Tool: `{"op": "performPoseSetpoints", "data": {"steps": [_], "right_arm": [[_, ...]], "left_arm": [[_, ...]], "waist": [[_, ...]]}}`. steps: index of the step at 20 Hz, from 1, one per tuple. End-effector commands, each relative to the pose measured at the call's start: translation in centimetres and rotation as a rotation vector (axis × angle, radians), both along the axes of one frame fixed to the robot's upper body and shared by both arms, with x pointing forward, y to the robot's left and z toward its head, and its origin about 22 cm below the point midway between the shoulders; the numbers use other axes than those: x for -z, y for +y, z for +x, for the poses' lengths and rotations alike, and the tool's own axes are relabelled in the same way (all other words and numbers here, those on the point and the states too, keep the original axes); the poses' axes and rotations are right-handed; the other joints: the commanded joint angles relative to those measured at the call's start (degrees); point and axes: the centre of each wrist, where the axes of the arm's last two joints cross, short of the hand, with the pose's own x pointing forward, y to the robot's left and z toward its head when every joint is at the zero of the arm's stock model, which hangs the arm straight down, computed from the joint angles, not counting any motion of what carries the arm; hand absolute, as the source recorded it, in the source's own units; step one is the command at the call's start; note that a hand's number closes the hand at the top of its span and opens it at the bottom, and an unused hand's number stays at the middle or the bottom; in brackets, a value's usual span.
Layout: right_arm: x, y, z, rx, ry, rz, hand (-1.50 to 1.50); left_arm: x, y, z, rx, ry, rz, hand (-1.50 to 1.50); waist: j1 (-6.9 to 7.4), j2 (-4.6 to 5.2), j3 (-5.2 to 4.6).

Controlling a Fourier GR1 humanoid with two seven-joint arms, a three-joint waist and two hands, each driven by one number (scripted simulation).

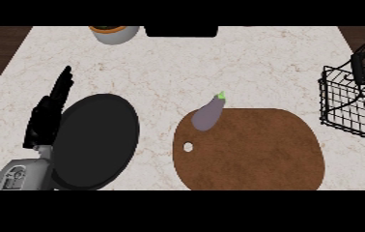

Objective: Pick the bell pepper from the cutting board and place it in the tiered basket

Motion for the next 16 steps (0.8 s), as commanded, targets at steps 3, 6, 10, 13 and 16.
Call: {"op": "performPoseSetpoints", "data": {"steps": [3, 6, 10, 13, 16], "right_arm": [[2.1, -5.4, -0.4, 0.02, 0.038, -0.045, 1.5], [0.6, -7.5, -0.9, -0.039, 0.061, -0.029, 1.5], [2.7, -8.4, 0.0, -0.077, 0.109, 0.046, 1.5], [3.7, -10.3, 1.2, -0.102, 0.101, 0.118, 1.5], [4.9, -11.8, 0.1, -0.112, 0.155, 0.171, 1.5]], "left_arm": [[-0.9, -0.1, 0.8, 0.003, 0.018, -0.005, 0.0], [0.8, 0.8, -0.3, -0.016, 0.007, -0.005, 0.0], [-0.4, 0.1, -0.2, 0.001, -0.005, -0.004, 0.0], [-1.1, -0.6, 0.8, 0.007, 0.005, 0.002, 0.0], [-1.1, 1.2, 0.7, -0.003, -0.012, 0.002, 0.0]], "waist": [[-0.47, -0.17, 0.0], [-0.49, -0.18, -0.02], [-0.28, -0.19, -0.01], [0.05, -0.04, 0.01], [-0.14, -0.1, -0.01]]}}
